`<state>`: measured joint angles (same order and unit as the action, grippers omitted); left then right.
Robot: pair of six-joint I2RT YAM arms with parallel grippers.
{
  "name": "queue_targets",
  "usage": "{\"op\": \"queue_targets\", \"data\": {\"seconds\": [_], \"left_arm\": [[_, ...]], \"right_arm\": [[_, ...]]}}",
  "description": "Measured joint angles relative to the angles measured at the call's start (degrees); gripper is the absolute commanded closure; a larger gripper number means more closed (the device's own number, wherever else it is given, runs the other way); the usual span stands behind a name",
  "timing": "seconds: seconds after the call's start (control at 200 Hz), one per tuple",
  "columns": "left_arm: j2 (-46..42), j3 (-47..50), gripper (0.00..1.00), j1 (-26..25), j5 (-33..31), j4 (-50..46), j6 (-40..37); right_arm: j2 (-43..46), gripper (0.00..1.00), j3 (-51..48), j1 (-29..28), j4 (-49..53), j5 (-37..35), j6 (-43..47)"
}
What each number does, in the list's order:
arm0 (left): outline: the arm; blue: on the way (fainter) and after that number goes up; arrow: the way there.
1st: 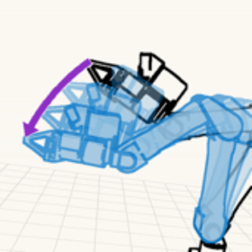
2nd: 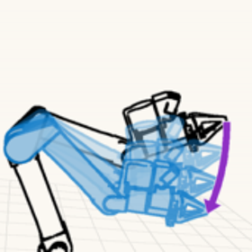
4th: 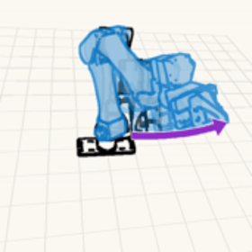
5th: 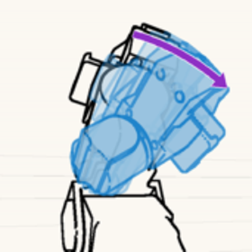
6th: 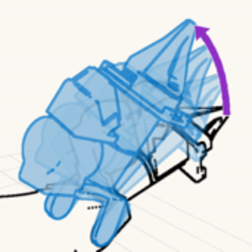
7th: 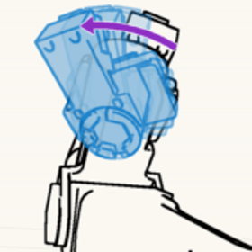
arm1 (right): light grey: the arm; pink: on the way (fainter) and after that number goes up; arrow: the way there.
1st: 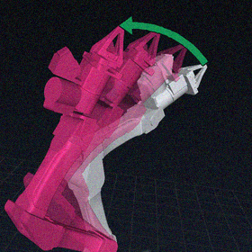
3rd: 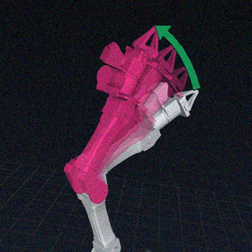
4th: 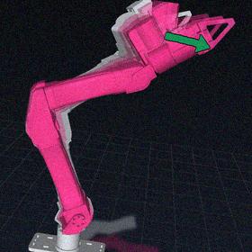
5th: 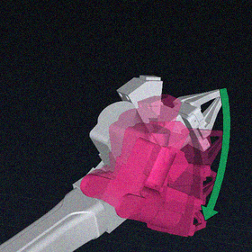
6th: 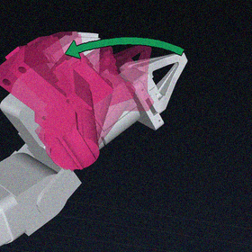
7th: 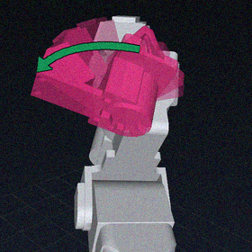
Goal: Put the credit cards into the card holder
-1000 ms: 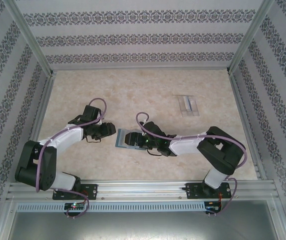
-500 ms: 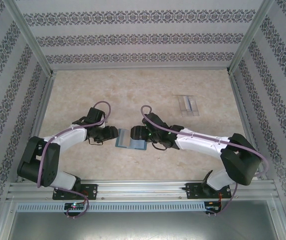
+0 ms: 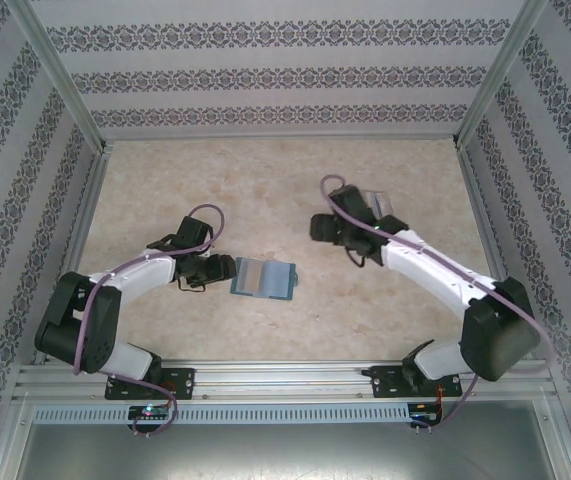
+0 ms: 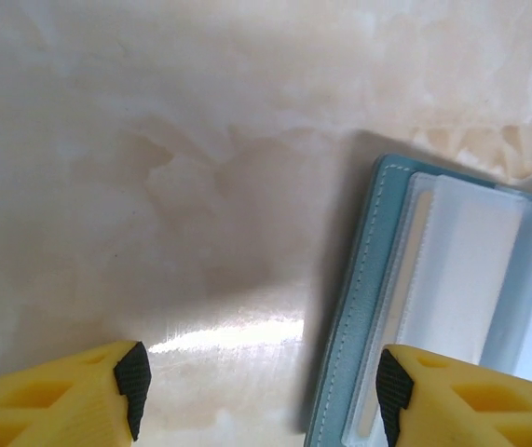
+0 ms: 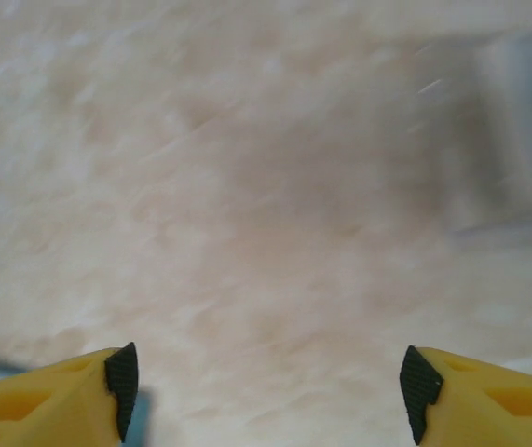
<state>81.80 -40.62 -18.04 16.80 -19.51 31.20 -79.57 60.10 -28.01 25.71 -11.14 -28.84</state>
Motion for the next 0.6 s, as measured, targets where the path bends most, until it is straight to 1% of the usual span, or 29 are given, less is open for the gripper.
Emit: {"op": "queue_targets", "data": {"seconds": [0.125, 0.215, 0.27, 0.425, 0.6], "left_arm": [[-1.9, 0.0, 0.31, 0.0, -1.0, -0.3, 0.1], [-2.6, 0.0, 0.31, 0.0, -1.3, -0.4, 0.1], [-2.7, 0.0, 0.3, 0.0, -1.7, -0.8, 0.1], [-3.3, 0.0, 0.29, 0.0, -2.5, -2.0, 0.1], [-4.7, 0.0, 0.27, -0.4, -3.8, -3.6, 0.1]], "right_arm": [[-1.4, 0.13, 3.0, 7.3, 2.2, -2.9, 6.1], [-5.4, 0.1, 6.1, 11.8, 3.2, -2.8, 9.8], [-8.6, 0.09, 8.1, 13.6, 3.6, -2.5, 12.3], [-18.3, 0.09, 14.2, 14.9, 5.9, -2.6, 18.1], [-25.1, 0.08, 18.4, 15.1, 10.1, -5.6, 21.4]]}}
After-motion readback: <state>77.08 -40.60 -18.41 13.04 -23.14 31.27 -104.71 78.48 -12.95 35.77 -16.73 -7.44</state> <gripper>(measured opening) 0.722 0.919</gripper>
